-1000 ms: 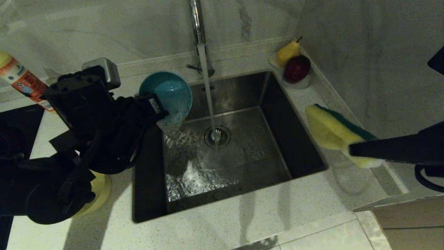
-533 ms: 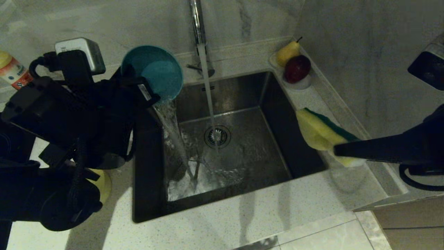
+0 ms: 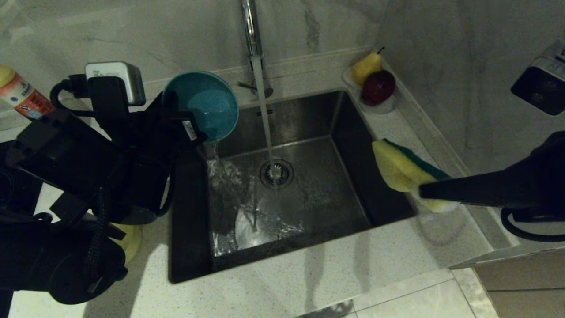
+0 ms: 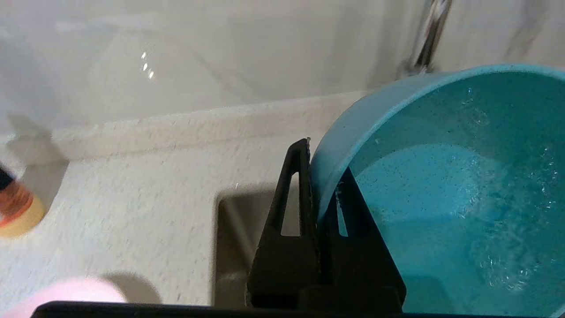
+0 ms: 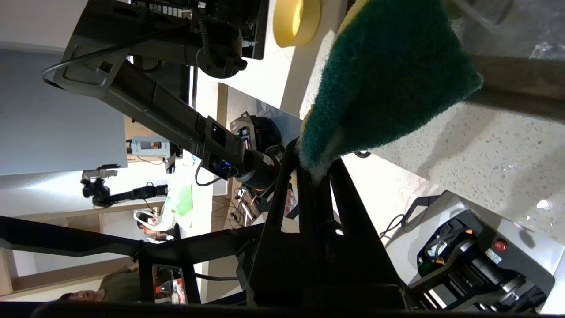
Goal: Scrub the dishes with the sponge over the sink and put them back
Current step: Rinse the bowl
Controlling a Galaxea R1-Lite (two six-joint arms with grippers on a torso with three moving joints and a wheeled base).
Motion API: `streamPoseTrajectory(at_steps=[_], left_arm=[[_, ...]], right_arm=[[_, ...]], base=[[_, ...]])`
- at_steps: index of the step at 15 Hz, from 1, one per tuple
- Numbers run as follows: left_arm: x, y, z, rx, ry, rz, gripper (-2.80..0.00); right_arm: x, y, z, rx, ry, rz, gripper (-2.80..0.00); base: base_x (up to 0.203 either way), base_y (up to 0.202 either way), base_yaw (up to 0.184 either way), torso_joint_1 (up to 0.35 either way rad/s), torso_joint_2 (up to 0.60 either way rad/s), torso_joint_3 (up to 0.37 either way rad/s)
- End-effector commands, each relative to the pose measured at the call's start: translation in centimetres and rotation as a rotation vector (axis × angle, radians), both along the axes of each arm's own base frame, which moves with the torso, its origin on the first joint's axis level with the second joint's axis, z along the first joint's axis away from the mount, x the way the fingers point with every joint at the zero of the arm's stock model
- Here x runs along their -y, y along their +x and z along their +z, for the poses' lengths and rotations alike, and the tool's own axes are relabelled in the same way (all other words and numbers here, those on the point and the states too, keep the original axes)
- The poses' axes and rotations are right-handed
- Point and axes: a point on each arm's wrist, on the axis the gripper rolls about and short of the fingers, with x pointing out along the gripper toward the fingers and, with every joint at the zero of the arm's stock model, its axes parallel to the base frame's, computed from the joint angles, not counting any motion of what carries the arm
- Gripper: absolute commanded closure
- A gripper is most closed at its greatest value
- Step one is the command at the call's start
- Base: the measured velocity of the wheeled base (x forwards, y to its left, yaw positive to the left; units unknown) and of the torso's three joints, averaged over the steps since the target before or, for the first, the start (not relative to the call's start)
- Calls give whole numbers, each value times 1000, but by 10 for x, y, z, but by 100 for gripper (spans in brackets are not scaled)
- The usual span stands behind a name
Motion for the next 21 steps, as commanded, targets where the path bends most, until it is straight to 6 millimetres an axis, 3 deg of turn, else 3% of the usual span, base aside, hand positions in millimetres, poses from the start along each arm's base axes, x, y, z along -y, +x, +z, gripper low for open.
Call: streamPoseTrajectory(at_steps=[1,4,11,21], left_arm=[[-2,-5,12,47,-1,-4,0],[-3,-5,20,84,31,-33,0],[-14,-22,68,279,64,-58,0],[-17,-28,80,339,130,-68,0]], right_arm=[[0,-1,0,-3,2,3,0],[1,-1,0,-4,2,4,0],[0,0,-3,-1,7,14,0],[0,-1,-7,-8,6,13,0]], base=[[0,0,0,0,0,0],[0,0,0,0,0,0],[0,0,0,0,0,0],[0,0,0,0,0,0]])
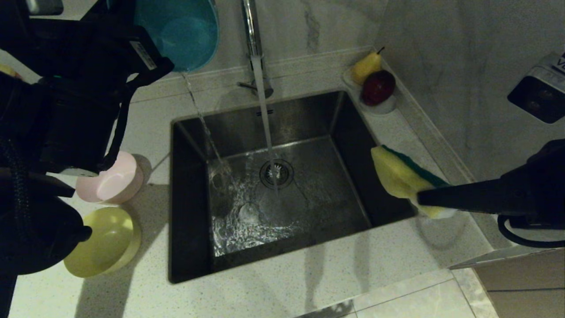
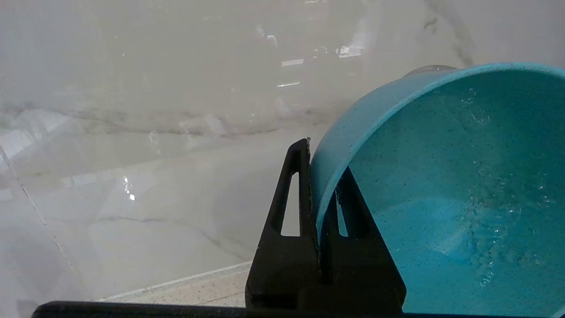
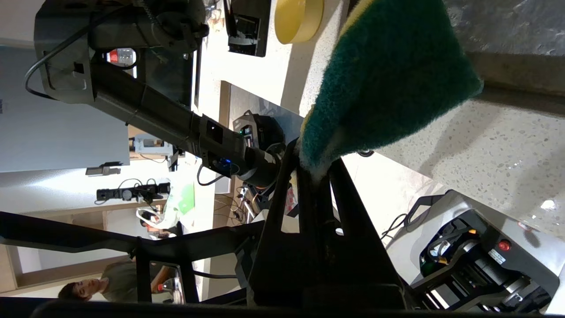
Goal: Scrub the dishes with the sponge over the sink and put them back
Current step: Rinse the bowl
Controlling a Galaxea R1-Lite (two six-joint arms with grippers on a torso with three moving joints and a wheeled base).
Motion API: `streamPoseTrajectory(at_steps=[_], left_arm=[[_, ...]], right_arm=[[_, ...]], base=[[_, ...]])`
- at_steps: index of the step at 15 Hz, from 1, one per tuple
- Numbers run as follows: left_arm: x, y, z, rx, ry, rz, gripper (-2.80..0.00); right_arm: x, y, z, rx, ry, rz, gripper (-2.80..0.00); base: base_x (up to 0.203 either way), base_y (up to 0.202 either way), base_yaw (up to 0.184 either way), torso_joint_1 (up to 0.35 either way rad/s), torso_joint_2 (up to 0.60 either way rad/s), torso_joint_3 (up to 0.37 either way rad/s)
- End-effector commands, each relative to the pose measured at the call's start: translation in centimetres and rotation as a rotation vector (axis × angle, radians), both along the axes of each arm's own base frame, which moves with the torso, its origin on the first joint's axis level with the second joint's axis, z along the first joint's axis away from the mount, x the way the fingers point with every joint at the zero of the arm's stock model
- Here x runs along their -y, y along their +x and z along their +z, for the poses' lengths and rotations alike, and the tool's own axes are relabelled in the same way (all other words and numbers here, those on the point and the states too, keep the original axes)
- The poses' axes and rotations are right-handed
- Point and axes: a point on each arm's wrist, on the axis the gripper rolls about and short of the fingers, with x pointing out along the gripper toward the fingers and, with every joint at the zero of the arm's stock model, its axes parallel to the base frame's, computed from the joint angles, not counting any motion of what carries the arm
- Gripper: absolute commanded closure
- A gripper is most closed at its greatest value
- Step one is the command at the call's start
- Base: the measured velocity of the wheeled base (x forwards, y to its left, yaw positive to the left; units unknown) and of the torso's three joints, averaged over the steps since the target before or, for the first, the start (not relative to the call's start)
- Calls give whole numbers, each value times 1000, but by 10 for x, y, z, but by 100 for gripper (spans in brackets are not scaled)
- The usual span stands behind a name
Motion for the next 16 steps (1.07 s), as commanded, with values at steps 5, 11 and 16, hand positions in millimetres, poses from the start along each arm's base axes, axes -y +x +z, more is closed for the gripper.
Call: streamPoseTrajectory(at_steps=[5,11,16], left_arm=[[-1,-1,2,11,4,9,0],[-5,21,-28,-371,-56,-57,0],[-27,13,-29,-902,-186,-46,0]], right_arm=[[2,-3,1,1,5,3,0],[11,-17,3,27,22,-1,0],[16,-24,9,15,52,-17,0]], base=[[0,0,0,0,0,0],[0,0,0,0,0,0],[0,0,0,0,0,0]])
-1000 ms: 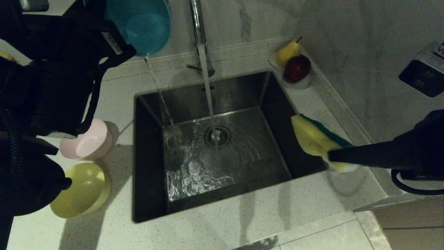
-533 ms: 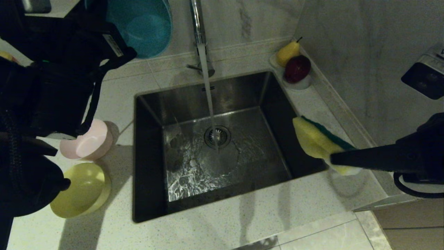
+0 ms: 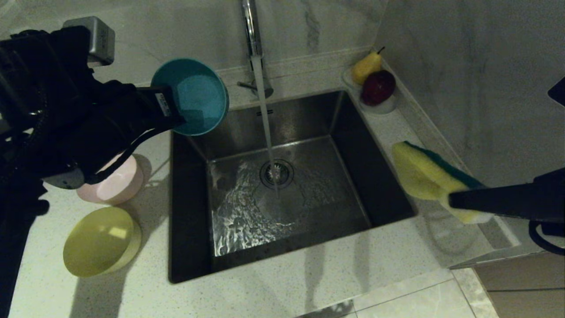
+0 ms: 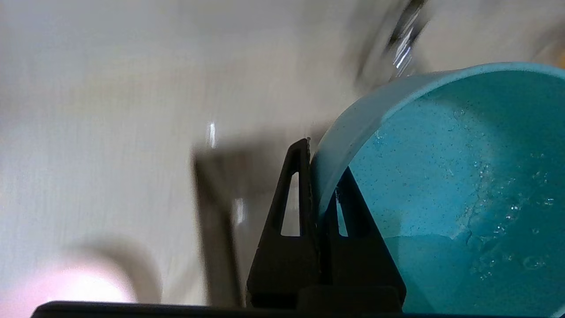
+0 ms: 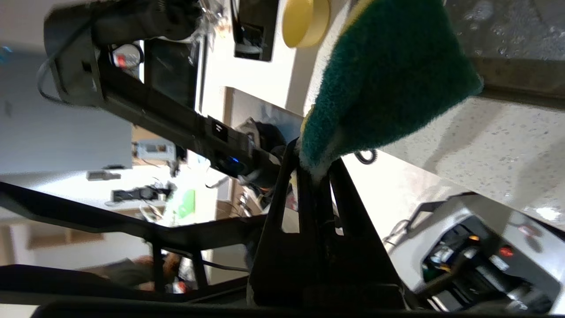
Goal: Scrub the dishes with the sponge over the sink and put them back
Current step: Rinse the bowl, then place the bowl on the table
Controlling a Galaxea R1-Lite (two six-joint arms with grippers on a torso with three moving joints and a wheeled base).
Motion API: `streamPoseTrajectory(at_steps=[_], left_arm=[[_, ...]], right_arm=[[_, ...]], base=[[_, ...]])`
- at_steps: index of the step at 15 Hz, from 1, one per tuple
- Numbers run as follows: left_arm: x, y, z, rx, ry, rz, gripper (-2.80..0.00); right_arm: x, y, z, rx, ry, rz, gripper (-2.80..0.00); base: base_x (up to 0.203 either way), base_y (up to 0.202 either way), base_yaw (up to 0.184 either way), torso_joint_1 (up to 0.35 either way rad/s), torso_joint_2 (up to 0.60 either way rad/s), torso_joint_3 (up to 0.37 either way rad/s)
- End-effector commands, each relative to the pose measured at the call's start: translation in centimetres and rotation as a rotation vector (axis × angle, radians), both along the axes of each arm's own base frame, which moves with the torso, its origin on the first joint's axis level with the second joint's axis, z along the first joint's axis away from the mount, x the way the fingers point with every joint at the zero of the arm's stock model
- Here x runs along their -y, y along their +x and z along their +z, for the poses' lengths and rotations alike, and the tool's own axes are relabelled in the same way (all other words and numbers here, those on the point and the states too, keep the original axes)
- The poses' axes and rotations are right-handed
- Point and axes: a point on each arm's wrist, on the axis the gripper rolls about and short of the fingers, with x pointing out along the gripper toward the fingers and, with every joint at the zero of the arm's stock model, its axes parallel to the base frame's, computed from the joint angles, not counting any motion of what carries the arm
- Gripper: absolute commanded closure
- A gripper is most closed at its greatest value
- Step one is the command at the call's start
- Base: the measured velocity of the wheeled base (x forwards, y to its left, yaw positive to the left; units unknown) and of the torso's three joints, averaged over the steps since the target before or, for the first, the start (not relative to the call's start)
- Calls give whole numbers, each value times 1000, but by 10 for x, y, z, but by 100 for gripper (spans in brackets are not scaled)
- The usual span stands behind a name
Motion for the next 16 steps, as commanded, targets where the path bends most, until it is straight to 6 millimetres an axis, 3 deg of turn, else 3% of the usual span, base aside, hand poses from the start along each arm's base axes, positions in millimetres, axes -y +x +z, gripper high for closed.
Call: streamPoseTrajectory(at_steps=[1,3,6,12,16], left_arm=[[-15,-18,15,-288,-68,32,0],[-35,-36,36,-422,-180,91,0],[-80,-54,45,-519,-342,298,0],[-159,-85,45,-501,-602,675,0],[-215,-83,28,-497,-780,853,0]], right_arm=[[3,-4,3,-17,19,-10,0],[3,1,-5,-44,2,-32,0],[5,6,-11,-73,-14,-54,0],[8,3,-23,-108,-31,-66,0],[7,11,-29,-126,-46,-83,0]], base=[[0,0,0,0,0,0],[0,0,0,0,0,0],[0,0,0,0,0,0],[0,0,0,0,0,0],[0,0,0,0,0,0]])
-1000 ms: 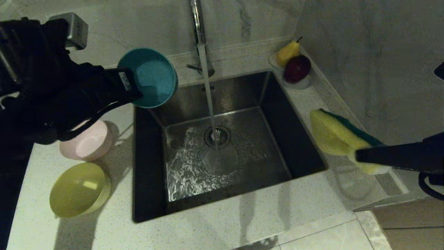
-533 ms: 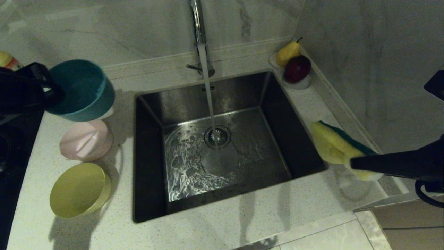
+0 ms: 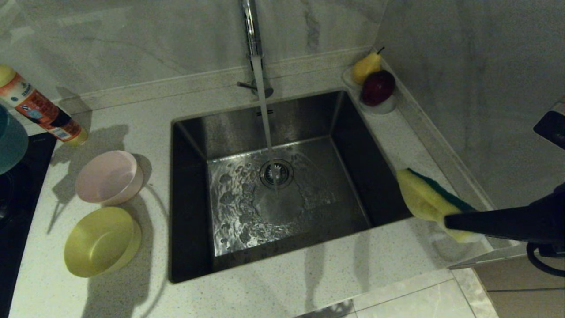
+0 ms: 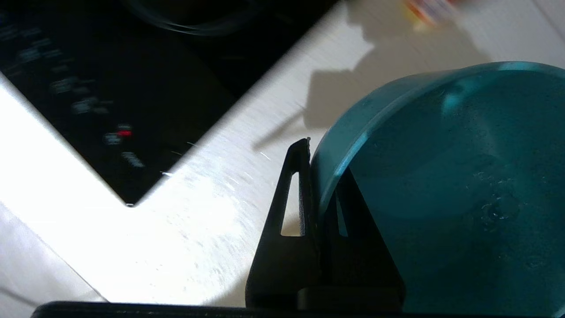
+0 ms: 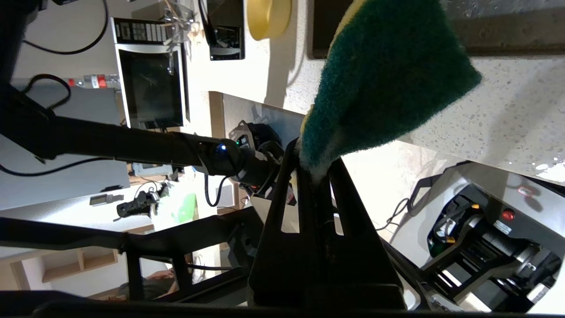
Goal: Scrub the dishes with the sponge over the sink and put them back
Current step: Place the bowl on the table
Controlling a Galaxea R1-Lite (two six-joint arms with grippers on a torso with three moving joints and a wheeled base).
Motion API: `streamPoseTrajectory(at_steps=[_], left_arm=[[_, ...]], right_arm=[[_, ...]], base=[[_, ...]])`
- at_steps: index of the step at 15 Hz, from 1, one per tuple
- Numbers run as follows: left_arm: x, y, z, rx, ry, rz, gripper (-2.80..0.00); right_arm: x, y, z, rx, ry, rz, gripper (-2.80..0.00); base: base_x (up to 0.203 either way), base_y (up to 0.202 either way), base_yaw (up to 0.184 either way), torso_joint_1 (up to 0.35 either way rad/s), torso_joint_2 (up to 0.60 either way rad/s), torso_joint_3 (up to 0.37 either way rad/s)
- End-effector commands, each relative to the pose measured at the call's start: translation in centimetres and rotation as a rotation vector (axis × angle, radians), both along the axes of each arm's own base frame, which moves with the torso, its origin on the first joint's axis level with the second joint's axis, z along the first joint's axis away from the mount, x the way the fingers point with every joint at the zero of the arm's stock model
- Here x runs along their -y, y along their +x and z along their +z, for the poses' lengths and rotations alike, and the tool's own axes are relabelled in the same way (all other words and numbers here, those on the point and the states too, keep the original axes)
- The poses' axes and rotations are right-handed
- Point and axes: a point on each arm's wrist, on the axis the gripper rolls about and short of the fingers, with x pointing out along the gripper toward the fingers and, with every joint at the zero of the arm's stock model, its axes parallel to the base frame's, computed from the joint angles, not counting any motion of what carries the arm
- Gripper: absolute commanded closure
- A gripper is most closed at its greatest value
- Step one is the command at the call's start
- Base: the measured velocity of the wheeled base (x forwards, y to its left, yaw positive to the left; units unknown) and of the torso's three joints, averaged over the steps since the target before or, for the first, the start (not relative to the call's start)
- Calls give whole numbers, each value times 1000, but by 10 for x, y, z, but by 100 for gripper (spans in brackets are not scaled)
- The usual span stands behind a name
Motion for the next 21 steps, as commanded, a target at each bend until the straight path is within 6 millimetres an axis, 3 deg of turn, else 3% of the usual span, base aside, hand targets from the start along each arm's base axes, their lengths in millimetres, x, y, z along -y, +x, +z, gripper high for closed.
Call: streamPoseTrajectory(at_steps=[1,5,9,15,21], left_arm=[[-41,17,-22,-41,-94,134,0],[-103,50,-62,-28,-225,248,0],[-137,70,-77,35,-286,294,0],[-191,75,-97,34,-309,396,0],[-206,82,-112,10,-329,410,0]], right_arm=[[-4,8,-6,-28,-13,1,0],[-5,12,-9,-37,-18,0,0],[-3,10,-11,-42,-20,-4,0],[-3,9,-15,-55,-24,-1,0],[1,3,-17,-50,-21,-8,0]], base=[[0,0,0,0,0,0],[0,0,0,0,0,0],[0,0,0,0,0,0],[0,0,0,0,0,0],[0,0,0,0,0,0]])
